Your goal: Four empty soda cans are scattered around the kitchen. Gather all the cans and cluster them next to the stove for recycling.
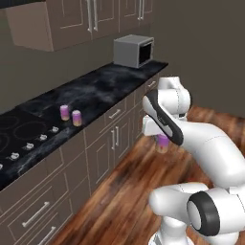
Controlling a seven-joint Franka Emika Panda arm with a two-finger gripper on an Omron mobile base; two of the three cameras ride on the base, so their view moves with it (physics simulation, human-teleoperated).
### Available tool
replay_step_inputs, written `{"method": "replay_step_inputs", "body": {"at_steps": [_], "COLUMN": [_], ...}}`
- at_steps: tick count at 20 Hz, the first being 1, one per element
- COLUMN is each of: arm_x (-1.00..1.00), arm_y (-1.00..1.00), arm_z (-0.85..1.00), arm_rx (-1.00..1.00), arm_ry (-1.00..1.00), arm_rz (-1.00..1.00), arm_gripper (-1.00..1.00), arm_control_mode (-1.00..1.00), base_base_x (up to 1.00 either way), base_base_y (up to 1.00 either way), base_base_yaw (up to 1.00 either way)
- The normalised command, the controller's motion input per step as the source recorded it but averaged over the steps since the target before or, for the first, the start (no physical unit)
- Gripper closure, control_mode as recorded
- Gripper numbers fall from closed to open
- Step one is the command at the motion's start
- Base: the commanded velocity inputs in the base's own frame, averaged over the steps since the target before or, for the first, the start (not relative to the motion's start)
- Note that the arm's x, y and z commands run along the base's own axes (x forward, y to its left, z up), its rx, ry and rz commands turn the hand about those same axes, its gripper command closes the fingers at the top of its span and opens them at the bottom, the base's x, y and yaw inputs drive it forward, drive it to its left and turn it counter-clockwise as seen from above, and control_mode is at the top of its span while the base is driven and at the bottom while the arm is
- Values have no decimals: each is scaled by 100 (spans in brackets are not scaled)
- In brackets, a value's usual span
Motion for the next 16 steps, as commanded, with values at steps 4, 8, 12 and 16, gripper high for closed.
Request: {"method": "replay_step_inputs", "body": {"at_steps": [4,8,12,16], "arm_x": [0,0,0,0], "arm_y": [0,0,0,0], "arm_z": [0,0,0,0], "arm_rx": [0,0,0,0], "arm_ry": [0,0,0,0], "arm_rz": [0,0,0,0], "arm_gripper": [100,100,100,100], "arm_control_mode": [100,100,100,100], "base_base_x": [84,74,62,55], "base_base_y": [-1,-1,-1,0], "base_base_yaw": [34,37,41,43]}}
